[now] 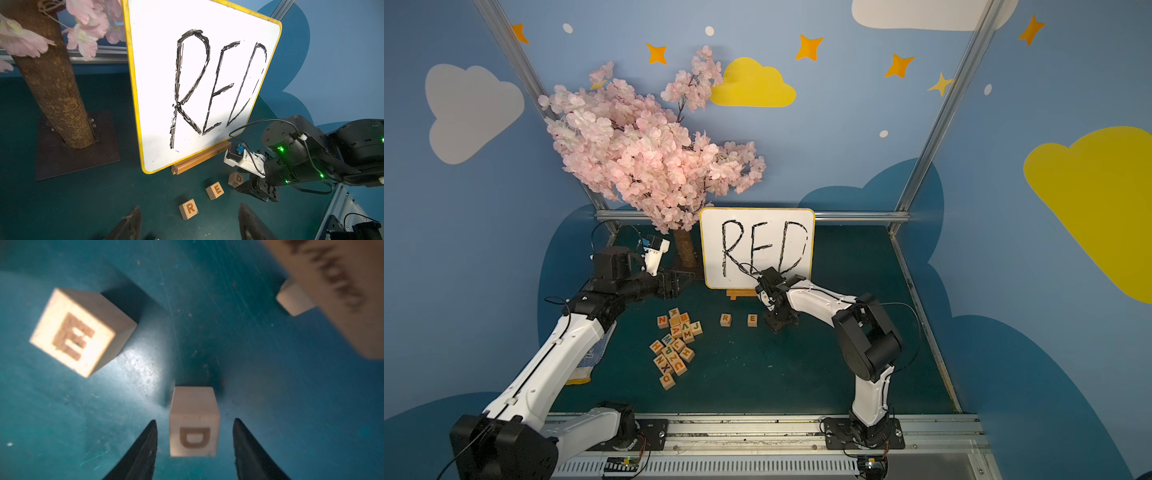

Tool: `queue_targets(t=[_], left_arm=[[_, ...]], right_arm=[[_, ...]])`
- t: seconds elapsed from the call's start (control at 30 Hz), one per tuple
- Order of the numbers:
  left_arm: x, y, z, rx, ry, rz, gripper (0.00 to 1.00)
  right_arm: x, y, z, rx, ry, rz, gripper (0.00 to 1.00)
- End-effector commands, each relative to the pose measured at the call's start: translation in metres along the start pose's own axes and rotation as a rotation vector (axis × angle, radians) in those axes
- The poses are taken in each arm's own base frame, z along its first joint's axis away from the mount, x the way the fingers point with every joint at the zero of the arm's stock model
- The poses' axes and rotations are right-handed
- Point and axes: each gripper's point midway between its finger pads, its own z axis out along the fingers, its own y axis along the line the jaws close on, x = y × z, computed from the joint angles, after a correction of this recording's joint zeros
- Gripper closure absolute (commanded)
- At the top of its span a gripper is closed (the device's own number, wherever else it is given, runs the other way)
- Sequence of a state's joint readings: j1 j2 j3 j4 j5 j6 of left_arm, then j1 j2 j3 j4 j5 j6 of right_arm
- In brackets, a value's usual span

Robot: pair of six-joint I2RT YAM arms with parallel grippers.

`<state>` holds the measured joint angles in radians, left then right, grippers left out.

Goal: Assemble the uppercase word "red" with letter blocks
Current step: Place the letter block at the center of the board, then adjust the letter block at the center of the board.

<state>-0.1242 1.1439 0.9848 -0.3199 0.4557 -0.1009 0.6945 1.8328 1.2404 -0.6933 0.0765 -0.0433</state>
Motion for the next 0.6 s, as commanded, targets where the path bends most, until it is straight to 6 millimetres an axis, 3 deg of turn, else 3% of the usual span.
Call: queue_targets(t=[0.0, 0.2, 0.43, 0.57], left_arm=[[-0.002, -0.002, -0.005, 0.004, -0.016, 0.015, 0.28], [-0.003, -0.002, -0.004, 0.010, -0.017, 0.013, 0.28], [-0.002, -0.002, -0.003, 0.012, -0.014, 0.010, 0.28], [-0.001, -0.002, -0.003, 0.009, -0.012, 0.009, 0.28]], right_arm=[[-0.007, -0.006, -0.032, 0.034, -0.057, 0.025, 0.40], [-0.019, -0.008, -0.071, 0.034, -0.179, 0.332, 0.44], [-0.009, 0.014, -0.063, -0.077, -0.189, 0.777, 0.48], [-0.003, 0.017, -0.053, -0.089, -0.151, 0.894, 0.40]])
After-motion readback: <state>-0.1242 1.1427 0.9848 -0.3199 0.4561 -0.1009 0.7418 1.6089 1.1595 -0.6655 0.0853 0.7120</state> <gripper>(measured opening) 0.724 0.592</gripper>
